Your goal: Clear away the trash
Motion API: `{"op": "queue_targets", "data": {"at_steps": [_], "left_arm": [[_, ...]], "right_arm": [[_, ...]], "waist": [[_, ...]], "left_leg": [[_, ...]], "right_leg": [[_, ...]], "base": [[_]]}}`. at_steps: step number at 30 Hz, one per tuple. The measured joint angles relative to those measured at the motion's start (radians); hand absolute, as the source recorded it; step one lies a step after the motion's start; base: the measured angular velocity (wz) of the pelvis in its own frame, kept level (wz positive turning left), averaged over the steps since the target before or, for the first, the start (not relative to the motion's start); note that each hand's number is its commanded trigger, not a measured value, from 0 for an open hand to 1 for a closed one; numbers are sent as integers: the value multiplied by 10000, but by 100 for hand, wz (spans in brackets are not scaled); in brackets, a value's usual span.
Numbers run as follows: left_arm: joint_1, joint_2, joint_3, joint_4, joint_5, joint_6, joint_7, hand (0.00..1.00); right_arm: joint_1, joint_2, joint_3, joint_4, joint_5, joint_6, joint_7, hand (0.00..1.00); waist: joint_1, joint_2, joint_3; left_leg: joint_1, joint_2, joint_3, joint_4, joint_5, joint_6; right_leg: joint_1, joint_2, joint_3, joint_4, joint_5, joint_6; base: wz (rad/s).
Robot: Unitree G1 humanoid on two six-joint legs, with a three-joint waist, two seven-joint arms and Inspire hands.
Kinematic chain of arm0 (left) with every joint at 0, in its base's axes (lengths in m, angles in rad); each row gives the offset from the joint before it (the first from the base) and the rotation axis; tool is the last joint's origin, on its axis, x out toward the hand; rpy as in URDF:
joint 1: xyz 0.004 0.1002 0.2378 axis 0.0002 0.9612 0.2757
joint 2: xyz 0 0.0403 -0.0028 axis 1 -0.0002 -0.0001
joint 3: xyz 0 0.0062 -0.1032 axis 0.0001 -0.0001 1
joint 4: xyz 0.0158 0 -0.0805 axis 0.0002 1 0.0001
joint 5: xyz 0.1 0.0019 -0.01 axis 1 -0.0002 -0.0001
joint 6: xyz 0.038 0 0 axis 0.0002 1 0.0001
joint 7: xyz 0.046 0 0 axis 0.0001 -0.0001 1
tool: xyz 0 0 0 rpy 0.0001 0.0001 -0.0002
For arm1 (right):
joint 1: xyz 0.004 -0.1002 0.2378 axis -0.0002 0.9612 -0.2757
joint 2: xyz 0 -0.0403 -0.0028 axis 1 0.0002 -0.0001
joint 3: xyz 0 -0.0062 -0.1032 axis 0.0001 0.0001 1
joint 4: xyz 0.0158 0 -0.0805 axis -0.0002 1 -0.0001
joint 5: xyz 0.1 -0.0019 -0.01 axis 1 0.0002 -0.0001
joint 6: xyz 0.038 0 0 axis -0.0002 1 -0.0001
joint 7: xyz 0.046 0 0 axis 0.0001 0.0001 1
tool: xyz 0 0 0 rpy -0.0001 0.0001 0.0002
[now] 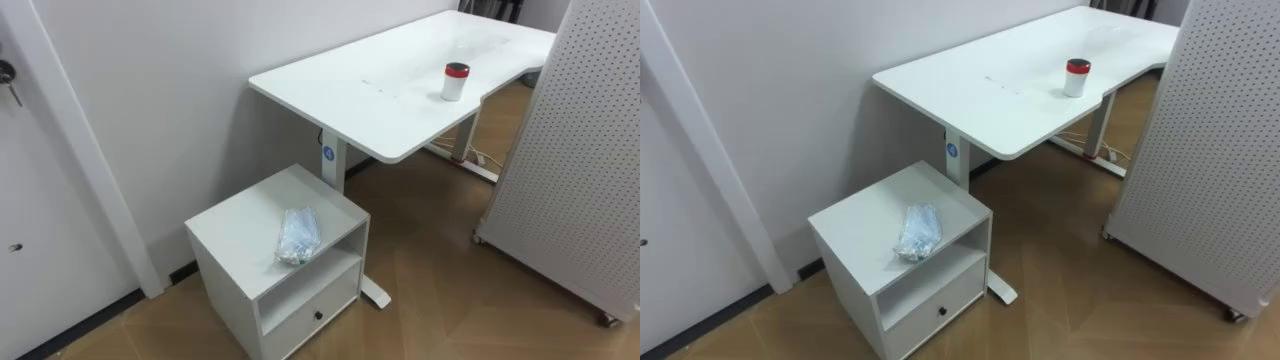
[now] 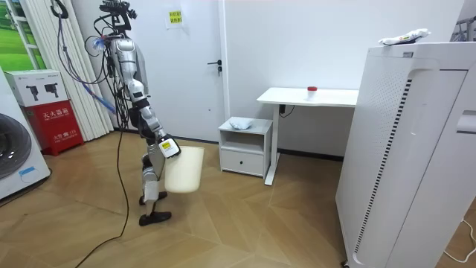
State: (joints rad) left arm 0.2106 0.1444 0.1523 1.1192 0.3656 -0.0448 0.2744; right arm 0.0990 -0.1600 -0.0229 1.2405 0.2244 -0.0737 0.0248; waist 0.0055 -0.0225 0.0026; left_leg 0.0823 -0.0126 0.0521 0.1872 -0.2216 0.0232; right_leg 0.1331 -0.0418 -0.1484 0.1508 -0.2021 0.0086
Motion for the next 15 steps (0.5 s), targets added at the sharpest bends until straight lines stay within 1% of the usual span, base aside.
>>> {"op": "queue_targets", "data": {"at_steps": [10, 15], "left_arm": [[59, -16, 3, 12, -1, 26, -13, 0], [191, -12, -11, 7, 1, 36, -13, 0]], "right_arm": [[14, 0, -2, 44, 77, 4, 1, 100], [4, -1, 1, 73, 119, -2, 0, 100]], "waist": [[1, 36, -23], [-25, 40, -25]], "left_leg": [[10, 2, 26, -2, 0, 0], [4, 5, 4, -13, 1, 0]], "right_leg": [[-53, 5, 74, -1, 1, 0], [-53, 6, 55, -1, 1, 0]], "base": [[0], [0]]}}
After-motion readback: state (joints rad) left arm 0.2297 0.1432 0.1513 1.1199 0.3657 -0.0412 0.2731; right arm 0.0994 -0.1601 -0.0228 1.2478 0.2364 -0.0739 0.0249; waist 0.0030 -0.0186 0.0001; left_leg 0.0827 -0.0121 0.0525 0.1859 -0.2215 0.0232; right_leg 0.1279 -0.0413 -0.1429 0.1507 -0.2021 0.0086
